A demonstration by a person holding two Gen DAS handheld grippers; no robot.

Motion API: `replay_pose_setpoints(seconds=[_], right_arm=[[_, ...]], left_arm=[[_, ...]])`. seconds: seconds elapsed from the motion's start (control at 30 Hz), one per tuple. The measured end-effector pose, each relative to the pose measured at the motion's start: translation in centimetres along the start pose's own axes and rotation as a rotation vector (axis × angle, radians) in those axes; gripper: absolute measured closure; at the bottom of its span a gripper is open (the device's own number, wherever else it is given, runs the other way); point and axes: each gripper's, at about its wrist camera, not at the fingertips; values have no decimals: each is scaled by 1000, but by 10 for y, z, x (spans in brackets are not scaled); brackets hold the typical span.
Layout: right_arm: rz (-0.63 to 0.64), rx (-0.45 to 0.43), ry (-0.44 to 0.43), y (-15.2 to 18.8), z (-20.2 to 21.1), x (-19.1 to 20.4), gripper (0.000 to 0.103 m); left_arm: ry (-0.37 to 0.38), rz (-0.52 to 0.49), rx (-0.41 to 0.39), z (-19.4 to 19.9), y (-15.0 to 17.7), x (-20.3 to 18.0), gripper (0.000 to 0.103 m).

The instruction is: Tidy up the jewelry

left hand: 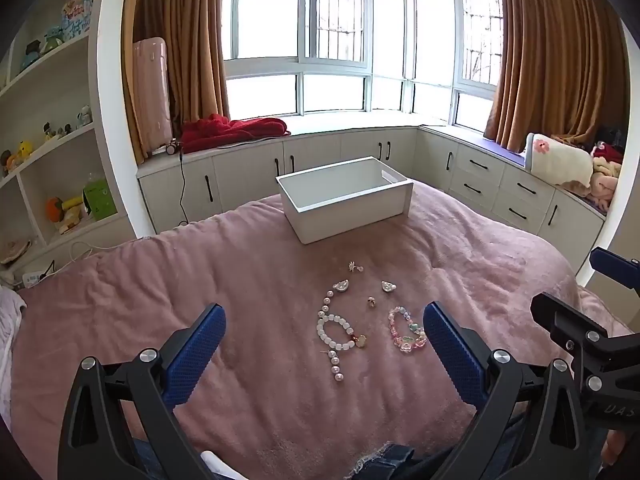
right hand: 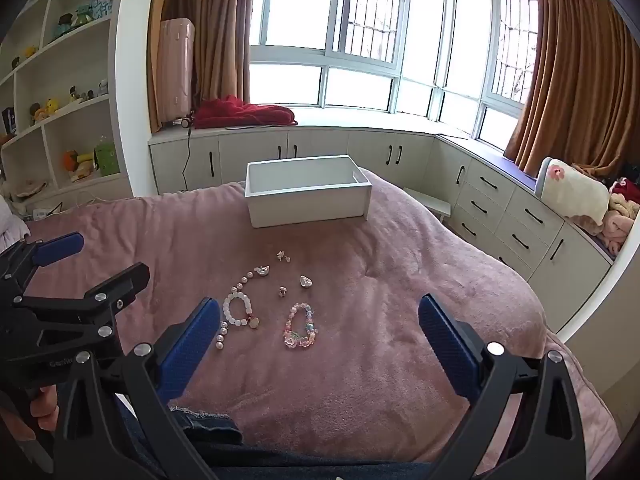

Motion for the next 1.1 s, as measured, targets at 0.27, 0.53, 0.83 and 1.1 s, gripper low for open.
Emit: replay_pose_setpoints(seconds=[0.27,0.53,0.83,1.1], right_arm=[[5,-3,-1,1,0,2,5],[-6,-7,2,-1,1,0,5],[1,-3,2,-1,0,2,5],[-2,-5,8,0,0,0,5]], left_arm=[[-5,-10,-8,1,1,-1,3],[-8,-16,-10,3,1,-2,3],[1,-19,-4,4,0,-1,3],[3,-23,0,4,-1,-2,3]])
Point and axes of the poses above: each gripper's, at about its wrist camera, not at the fingertips, and z roughly against the way its jaws point, x to its left, y to its underside, and after that the axes turned 7 degrees about -z, right-handed
